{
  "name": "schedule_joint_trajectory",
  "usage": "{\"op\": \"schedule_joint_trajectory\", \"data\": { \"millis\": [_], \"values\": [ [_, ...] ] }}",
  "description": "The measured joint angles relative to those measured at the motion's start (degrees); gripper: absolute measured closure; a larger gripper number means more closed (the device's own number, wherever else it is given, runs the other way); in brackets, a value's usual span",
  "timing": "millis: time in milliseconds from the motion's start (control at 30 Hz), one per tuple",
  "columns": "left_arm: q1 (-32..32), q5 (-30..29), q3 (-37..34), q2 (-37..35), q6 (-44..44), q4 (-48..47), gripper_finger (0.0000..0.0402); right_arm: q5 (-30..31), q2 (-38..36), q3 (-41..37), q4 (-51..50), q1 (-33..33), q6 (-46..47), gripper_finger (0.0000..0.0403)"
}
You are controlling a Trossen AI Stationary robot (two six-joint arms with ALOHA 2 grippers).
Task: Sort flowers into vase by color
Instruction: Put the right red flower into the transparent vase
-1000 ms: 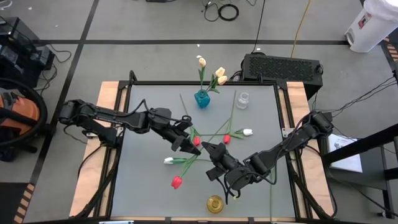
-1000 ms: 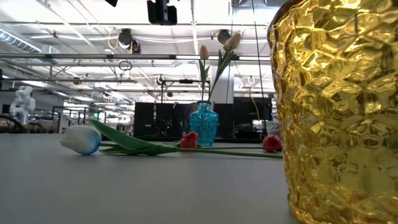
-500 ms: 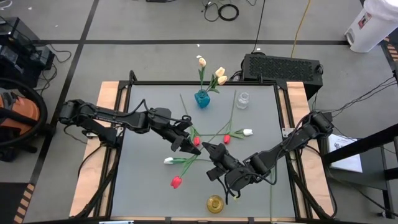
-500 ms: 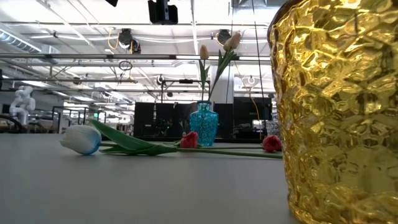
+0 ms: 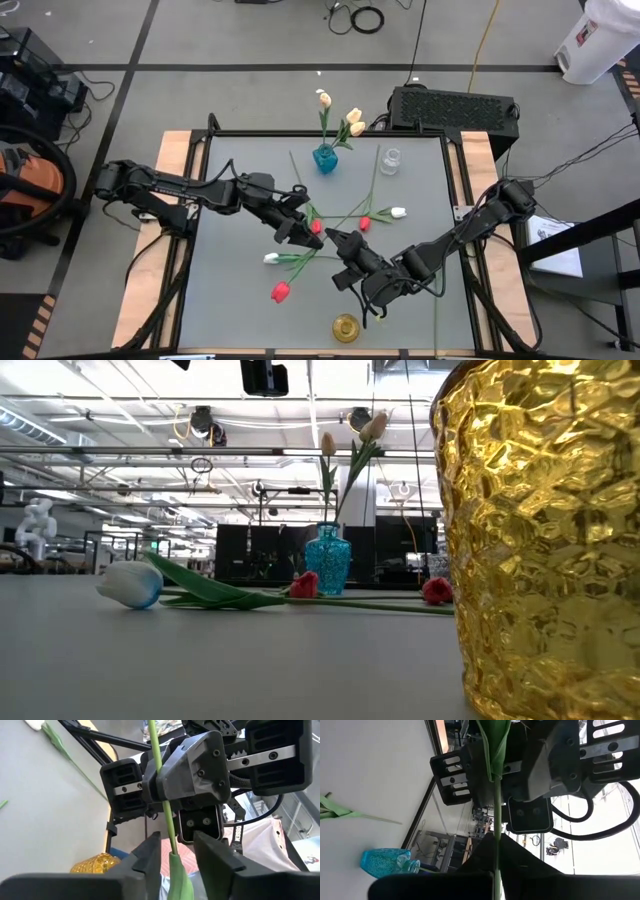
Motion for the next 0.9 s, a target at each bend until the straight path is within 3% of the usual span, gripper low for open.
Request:
{"op": "schedule_joint_trajectory", "data": {
  "millis": [400, 900],
  "values": [
    [2.3, 1.5, 0.0, 0.0, 0.1, 0.0, 0.0261, 4.4, 0.0, 0.0, -6.0, 1.7, 2.9, 0.0403],
    [7.6, 7.3, 0.0, -2.0, 7.4, -0.2, 0.0261, 11.2, -4.0, 0.0, -26.0, 8.5, 29.1, 0.0402]
  ]
}}
